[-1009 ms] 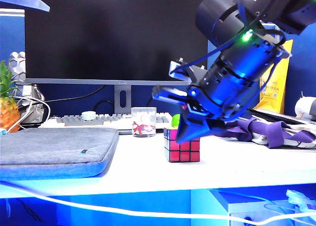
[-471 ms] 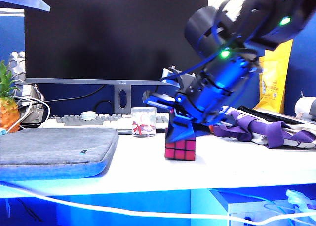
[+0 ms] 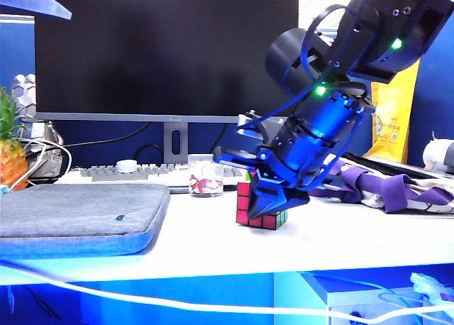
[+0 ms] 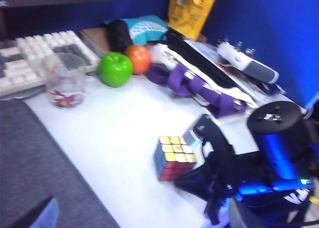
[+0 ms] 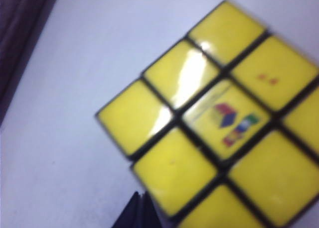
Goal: Rotate the Rubik's Cube so that its red face is facing towards you.
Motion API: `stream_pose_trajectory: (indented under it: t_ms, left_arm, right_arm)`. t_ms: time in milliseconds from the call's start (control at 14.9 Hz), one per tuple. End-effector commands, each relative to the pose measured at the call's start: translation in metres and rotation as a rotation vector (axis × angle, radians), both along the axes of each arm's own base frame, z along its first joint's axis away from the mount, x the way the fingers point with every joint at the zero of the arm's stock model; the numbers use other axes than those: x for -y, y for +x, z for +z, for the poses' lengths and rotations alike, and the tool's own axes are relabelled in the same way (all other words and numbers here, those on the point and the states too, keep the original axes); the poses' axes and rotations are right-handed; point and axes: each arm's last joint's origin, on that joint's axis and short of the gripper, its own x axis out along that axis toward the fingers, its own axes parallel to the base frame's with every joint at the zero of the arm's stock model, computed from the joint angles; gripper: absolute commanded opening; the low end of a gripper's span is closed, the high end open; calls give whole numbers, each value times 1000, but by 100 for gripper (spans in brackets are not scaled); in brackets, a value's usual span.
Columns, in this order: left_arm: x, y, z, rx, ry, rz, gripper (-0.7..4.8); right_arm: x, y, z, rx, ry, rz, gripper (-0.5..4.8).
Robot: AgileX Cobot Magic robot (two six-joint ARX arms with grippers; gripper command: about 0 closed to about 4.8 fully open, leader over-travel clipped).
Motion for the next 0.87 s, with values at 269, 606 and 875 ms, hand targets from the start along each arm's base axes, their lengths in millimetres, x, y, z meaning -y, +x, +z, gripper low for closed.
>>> stream_pose_trajectory:
  t_ms: [269, 606, 875]
  left_arm:
    - [0, 0, 1, 24, 9, -1, 479]
    - [1, 3, 0, 29, 18, 5, 479]
    - [3, 9, -4, 15, 21, 4, 479]
  right_arm:
    - [15, 13, 4, 55, -25, -68, -6]
    - [35, 26, 7, 89, -22, -113, -6]
    - [34, 28, 8, 118, -25, -100, -6]
